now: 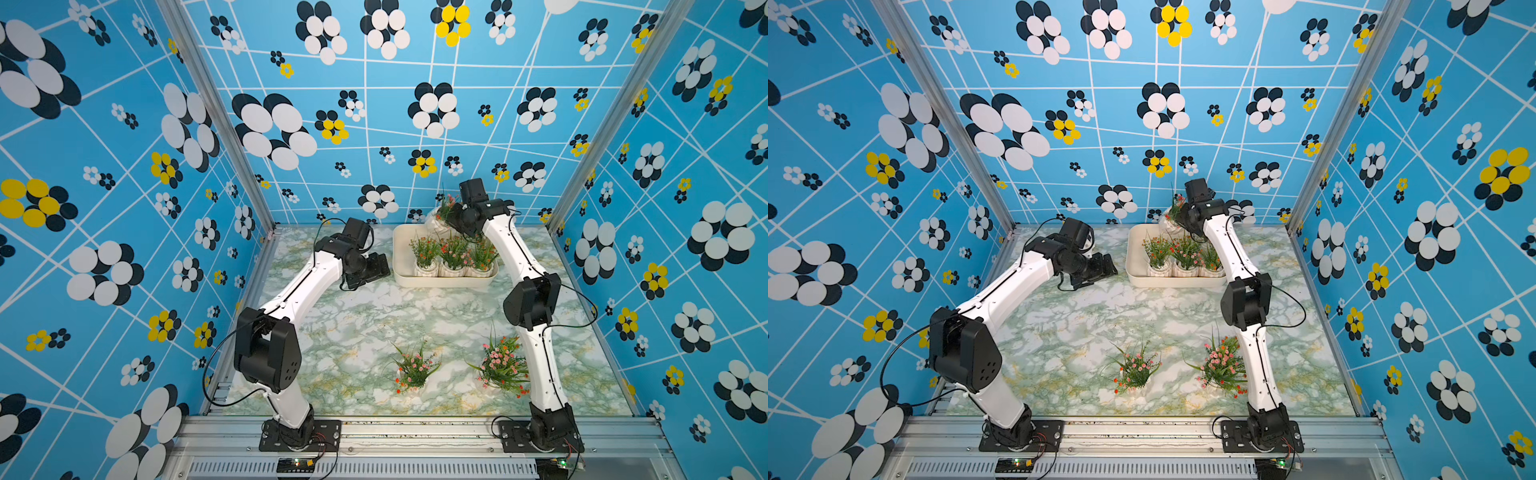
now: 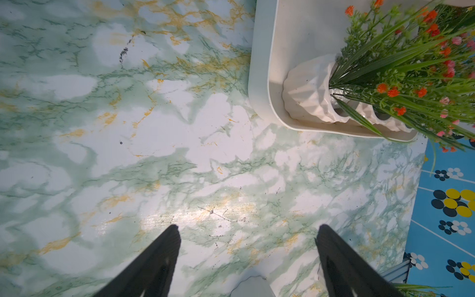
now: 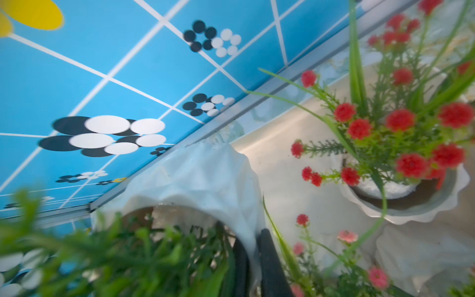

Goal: Put the potted gypsophila into the storage box
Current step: Place the baby's breath potted plant at the storage box.

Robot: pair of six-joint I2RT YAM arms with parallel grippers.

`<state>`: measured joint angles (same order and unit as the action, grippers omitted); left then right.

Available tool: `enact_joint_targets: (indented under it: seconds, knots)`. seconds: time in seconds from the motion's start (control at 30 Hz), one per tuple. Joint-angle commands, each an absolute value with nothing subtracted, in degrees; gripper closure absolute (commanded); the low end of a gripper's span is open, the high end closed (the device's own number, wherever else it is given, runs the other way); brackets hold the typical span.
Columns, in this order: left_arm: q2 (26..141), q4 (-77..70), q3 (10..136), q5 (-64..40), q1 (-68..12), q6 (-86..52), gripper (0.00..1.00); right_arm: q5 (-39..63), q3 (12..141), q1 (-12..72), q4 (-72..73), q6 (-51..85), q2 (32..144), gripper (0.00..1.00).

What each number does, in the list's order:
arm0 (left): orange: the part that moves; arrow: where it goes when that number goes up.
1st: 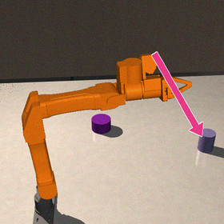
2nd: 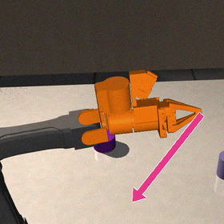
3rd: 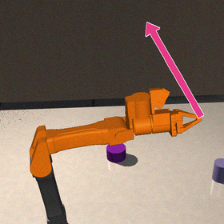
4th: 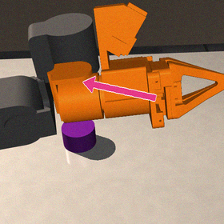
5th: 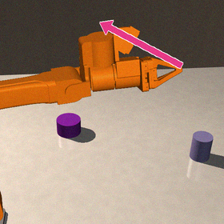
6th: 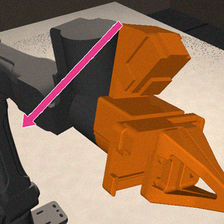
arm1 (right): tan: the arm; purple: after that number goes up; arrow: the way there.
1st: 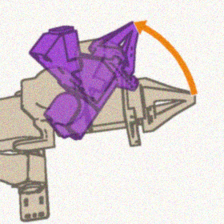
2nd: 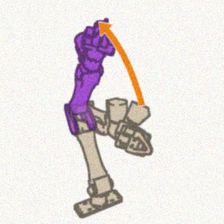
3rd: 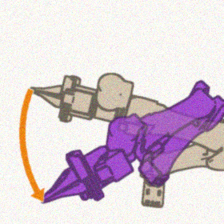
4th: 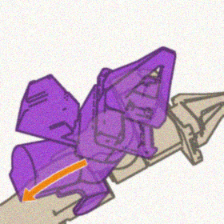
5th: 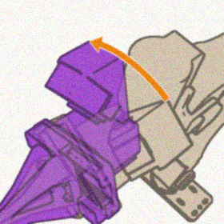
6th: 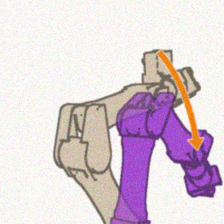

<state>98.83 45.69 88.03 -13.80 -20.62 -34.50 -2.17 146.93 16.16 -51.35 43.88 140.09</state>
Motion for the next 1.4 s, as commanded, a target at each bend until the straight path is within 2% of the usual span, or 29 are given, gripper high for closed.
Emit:
enact_joint_targets:
  seconds: [0.0,0.6,1.37]
  knots:
    - [99.18,44.87,88.87,-14.88,-20.26,-34.11,0.14,-4.31,146.58,15.42,-52.87,40.46,136.67,0.99]
    - [98.02,42.98,84.91,-14.96,-20.21,-35.38,0.14,-10.51,143.11,14.90,-56.51,35.00,138.82,1.00]
    - [98.51,42.36,83.34,-15.05,-20.14,-36.16,0.14,-9.96,142.94,14.92,-54.60,36.69,143.32,0.97]
